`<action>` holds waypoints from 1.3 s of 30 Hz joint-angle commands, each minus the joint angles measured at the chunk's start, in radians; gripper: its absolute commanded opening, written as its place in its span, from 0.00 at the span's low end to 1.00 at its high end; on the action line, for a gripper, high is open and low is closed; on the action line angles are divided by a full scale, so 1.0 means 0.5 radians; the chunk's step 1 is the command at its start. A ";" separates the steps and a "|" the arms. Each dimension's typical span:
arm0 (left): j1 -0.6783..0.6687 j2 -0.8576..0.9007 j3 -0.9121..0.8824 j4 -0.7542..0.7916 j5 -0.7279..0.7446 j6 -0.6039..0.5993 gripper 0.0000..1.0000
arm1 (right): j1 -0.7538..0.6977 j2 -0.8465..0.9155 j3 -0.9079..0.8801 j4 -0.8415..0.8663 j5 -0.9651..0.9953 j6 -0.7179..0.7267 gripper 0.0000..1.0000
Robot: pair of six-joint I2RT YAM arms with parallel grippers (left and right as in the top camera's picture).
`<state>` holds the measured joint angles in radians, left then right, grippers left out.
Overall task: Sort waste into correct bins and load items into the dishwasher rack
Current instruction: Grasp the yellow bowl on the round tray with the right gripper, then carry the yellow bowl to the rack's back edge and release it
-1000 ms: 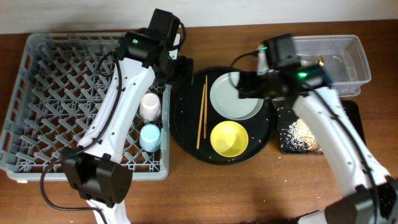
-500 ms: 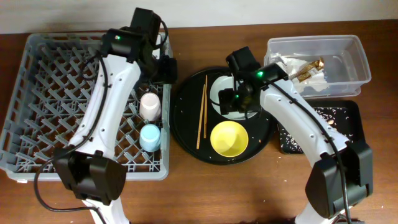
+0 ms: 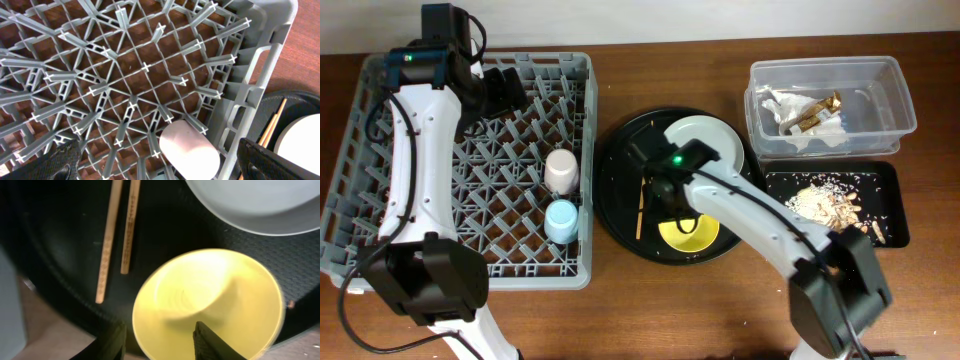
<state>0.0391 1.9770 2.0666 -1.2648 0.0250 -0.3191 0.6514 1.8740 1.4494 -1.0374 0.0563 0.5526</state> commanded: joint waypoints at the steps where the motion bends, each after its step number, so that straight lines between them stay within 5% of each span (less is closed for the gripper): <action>1: -0.002 0.007 0.024 -0.008 -0.174 -0.011 0.99 | 0.034 0.126 -0.023 0.014 0.071 0.050 0.42; 6: -0.002 0.007 0.024 -0.008 -0.240 -0.011 0.99 | 0.058 0.247 0.010 0.045 0.085 0.003 0.36; 10: -0.002 0.007 0.024 -0.076 -0.240 -0.011 0.99 | 0.056 0.243 0.217 -0.110 0.122 -0.041 0.48; 14: -0.002 0.007 0.024 -0.076 -0.240 -0.011 0.99 | 0.056 0.240 0.462 -0.311 0.121 -0.048 0.48; 18: -0.002 0.007 0.024 -0.076 -0.240 -0.011 0.99 | 0.102 0.366 0.363 -0.146 0.024 -0.023 0.47; 23: -0.002 0.007 0.024 -0.076 -0.240 -0.011 0.99 | 0.120 0.509 0.358 -0.183 0.002 0.013 0.33; 26: -0.002 0.007 0.024 -0.076 -0.240 -0.011 0.99 | 0.120 0.510 0.359 -0.177 0.009 0.012 0.04; 31: 0.002 0.006 0.024 -0.078 -0.278 -0.010 0.99 | 0.114 0.484 0.530 -0.382 0.150 0.003 0.04; 37: 0.002 0.004 0.123 -0.211 -0.550 0.050 0.99 | -0.098 0.251 1.332 -0.575 -0.135 -0.640 0.04; 39: 0.002 0.004 0.349 -0.294 -0.573 0.053 0.99 | -0.306 0.251 1.553 -0.228 -0.797 -0.864 0.04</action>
<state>0.0368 1.9770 2.1178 -1.3838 -0.2111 -0.3065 0.5804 2.0258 2.1632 -1.2716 -0.0288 0.2584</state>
